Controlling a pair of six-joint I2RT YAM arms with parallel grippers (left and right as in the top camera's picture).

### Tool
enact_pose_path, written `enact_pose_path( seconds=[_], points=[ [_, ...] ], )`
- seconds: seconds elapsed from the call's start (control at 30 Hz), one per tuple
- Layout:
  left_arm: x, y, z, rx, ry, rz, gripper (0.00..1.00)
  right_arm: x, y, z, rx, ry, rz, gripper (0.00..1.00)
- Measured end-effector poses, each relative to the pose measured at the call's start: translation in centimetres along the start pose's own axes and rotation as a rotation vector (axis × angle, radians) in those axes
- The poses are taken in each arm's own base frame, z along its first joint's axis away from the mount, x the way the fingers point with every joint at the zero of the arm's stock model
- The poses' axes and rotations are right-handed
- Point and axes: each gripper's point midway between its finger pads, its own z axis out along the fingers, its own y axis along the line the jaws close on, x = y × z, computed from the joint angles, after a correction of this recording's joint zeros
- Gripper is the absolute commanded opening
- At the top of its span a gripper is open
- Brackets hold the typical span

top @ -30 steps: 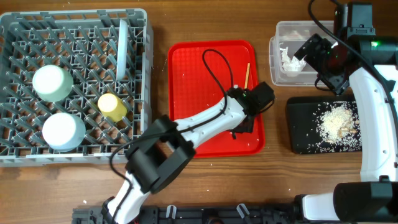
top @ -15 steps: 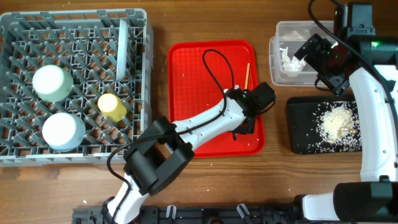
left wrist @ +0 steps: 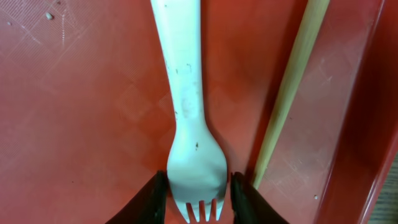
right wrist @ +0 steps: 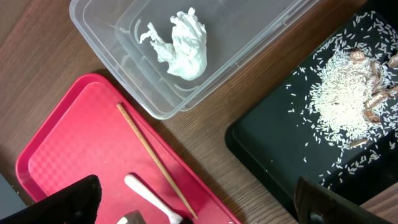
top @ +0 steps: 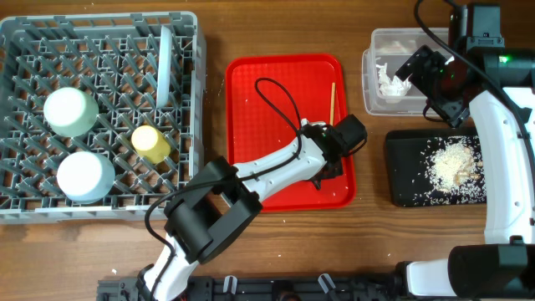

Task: Sort waste into correct bins and load items into the dishwasher rack
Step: 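Lift the white fork off the red tray with left gripper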

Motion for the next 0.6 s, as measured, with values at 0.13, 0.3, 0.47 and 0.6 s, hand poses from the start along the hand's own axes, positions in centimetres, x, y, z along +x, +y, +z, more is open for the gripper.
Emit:
enact_pose_path(
  seconds=[0.13, 0.3, 0.47, 0.6],
  points=[
    [0.0, 0.0, 0.0, 0.0, -0.001, -0.011, 0.1, 0.0, 0.0, 0.0, 0.0, 0.0, 0.0, 1.0],
    [-0.3, -0.4, -0.6, 0.019, -0.015, -0.014, 0.05, 0.0, 0.0, 0.0, 0.0, 0.0, 0.0, 1.0],
    [0.2, 0.4, -0.2, -0.008, 0.001, -0.016, 0.06, 0.0, 0.0, 0.0, 0.0, 0.0, 0.0, 1.0],
    [0.2, 0.6, -0.2, -0.013, 0.004, -0.015, 0.04, 0.0, 0.0, 0.0, 0.0, 0.0, 0.0, 1.0]
  ],
)
